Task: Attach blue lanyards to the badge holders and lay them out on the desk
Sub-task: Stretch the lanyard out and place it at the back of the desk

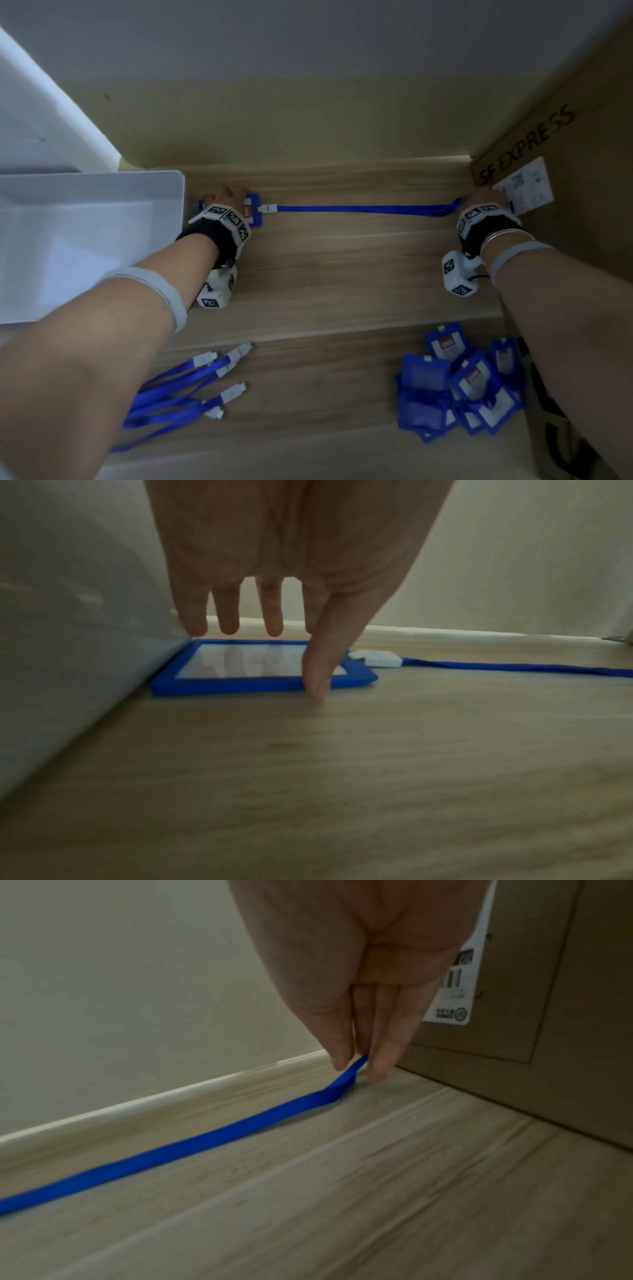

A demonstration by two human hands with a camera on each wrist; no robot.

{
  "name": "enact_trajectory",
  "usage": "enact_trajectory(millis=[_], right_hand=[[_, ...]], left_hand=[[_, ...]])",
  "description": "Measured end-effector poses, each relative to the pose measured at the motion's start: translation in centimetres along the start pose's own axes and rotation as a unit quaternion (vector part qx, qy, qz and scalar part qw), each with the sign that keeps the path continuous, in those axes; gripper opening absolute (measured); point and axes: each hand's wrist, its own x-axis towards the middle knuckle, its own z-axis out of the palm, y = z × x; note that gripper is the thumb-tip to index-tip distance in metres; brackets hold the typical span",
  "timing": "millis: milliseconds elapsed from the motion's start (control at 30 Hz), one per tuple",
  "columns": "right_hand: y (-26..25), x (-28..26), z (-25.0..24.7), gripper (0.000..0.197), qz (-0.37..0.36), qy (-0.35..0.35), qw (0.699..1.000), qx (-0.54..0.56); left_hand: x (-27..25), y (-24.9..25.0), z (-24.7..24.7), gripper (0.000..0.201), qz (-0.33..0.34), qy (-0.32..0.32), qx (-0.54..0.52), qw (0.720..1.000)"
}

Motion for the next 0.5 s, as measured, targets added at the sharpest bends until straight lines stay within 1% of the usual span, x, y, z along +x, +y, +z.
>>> enact_trajectory(millis=[33,100,133,200,267,300,367,433,500], right_hand=[[0.2,0.0,-0.1,0.034,-0.007,0.017,1.0,0.009],[0.3,-0.6,-0.4,0.015,-0.026,0.035,0.999,0.015],[0.3,-0.8,-0.6,0.013,-0.031,0.03,0.999,0.017],[0.0,-1.7,-0.9,0.011,-0.041,0.02,0.998,0.032],[-0.4,-2.7,-1.1,0.021,-0.06,0.032,0.996,0.051],[-0.5,-3.5,-1.2,0.023,-0.079,0.032,0.995,0.047],[-1.0,-5.5,-1.4,0.009,-0.086,-0.002,0.996,0.034],[-1.4,-6.5,-0.5,0.017,-0.085,-0.019,0.996,0.022],[-2.1,-8.0,0.5,0.01,-0.104,-0.017,0.994,-0.024]], left_hand=[[-0.2,0.1,0.0,0.07,0.001,0.007,0.002,1.0],[-0.7,0.4,-0.3,0.066,0.006,0.019,-0.002,1.0],[-0.8,0.6,-0.4,0.067,0.011,0.019,-0.005,1.0],[-1.5,1.1,-1.0,0.07,0.027,0.015,-0.003,1.0],[-2.4,1.8,-1.4,0.066,0.047,0.015,0.016,0.999],[-2.9,2.2,-1.5,0.063,0.058,0.012,0.03,0.998],[-4.1,2.9,-1.7,0.057,0.076,0.006,0.035,0.996],[-5.1,3.4,-1.4,0.059,0.09,-0.015,0.035,0.995],[-6.1,3.9,-0.7,0.065,0.106,-0.038,0.04,0.993]])
